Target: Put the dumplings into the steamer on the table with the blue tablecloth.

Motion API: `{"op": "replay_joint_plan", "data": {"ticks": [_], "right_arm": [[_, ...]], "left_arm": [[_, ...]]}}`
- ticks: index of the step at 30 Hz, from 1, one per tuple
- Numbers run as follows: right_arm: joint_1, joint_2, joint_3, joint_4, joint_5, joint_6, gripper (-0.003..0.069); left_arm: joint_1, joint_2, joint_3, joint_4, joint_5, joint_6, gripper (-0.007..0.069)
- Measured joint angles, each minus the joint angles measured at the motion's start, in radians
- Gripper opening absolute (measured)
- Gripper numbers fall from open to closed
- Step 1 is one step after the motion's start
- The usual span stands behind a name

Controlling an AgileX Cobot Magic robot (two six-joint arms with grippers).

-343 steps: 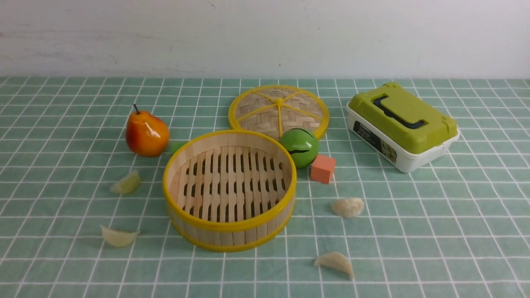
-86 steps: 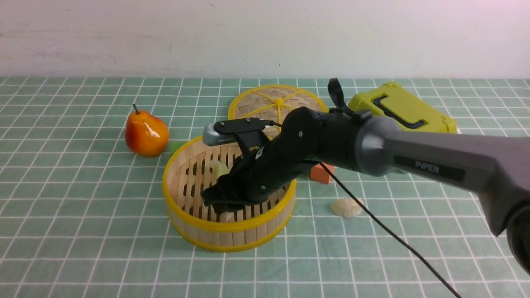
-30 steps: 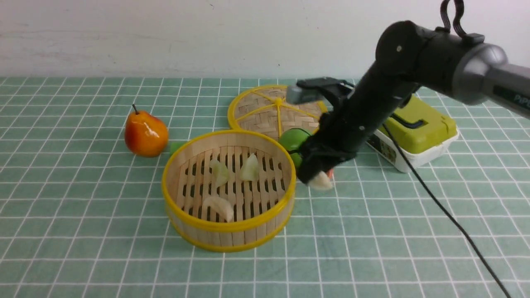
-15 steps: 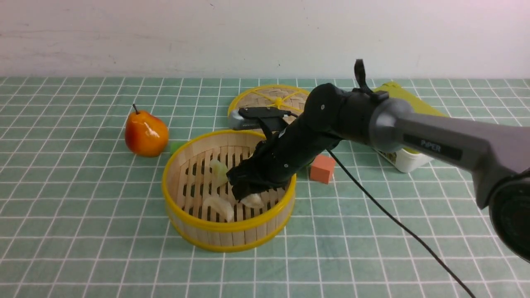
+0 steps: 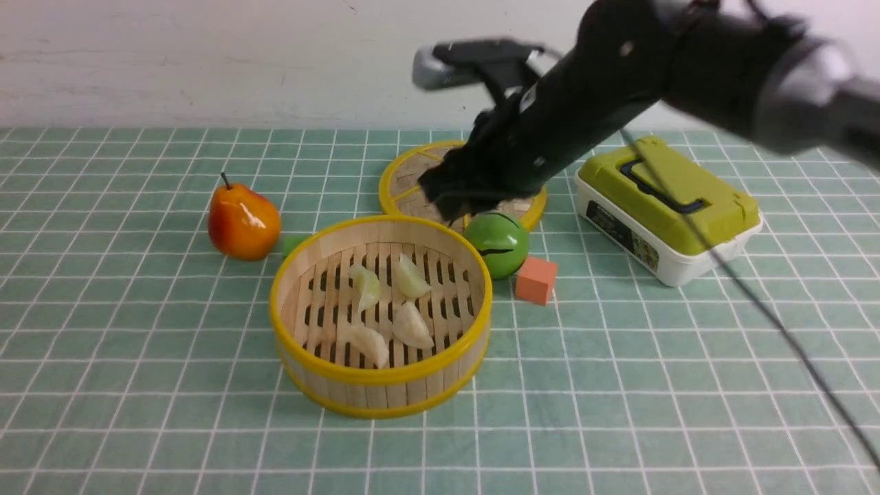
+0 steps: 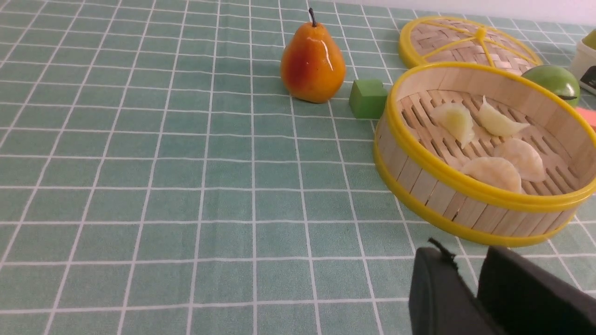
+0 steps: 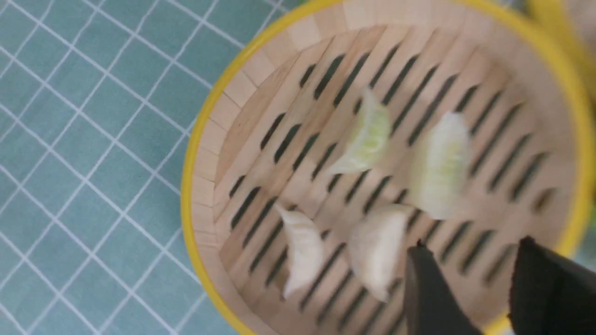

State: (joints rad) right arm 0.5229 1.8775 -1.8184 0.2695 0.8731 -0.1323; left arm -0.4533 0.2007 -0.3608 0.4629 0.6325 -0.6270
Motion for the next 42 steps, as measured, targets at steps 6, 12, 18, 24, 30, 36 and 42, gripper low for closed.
{"op": "replay_joint_plan", "data": {"ticks": [6,12,18,24,30,36,42], "right_arm": [[0.0,-0.402,0.097,-0.318,0.108,0.077,-0.0018],[0.0,-0.763,0.528,-0.41,-0.018,0.156,-0.0018],[0.0,-1.122,1.054,-0.448,-0.325,0.187,-0.0015],[0.0,-1.527,1.534,-0.461,-0.767,0.248,-0.001],[0.0,-1.875,1.804,-0.463,-1.06,0.413,-0.0005],[0.0,-1.856,1.845,-0.509,-1.204,0.454,-0.0002],[0.0,-1.857,1.845,-0.515,-1.093,0.454,-0.0002]], "left_arm": [[0.0,0.0,0.0,0.0,0.0,0.0,0.0146],[0.0,0.0,0.0,0.0,0.0,-0.001,0.015],[0.0,0.0,0.0,0.0,0.0,-0.001,0.0151],[0.0,0.0,0.0,0.0,0.0,-0.001,0.0155],[0.0,0.0,0.001,0.001,-0.003,-0.001,0.0165],[0.0,0.0,0.002,-0.001,0.003,-0.002,0.0166],[0.0,0.0,0.002,-0.001,0.01,-0.003,0.0175]]}}
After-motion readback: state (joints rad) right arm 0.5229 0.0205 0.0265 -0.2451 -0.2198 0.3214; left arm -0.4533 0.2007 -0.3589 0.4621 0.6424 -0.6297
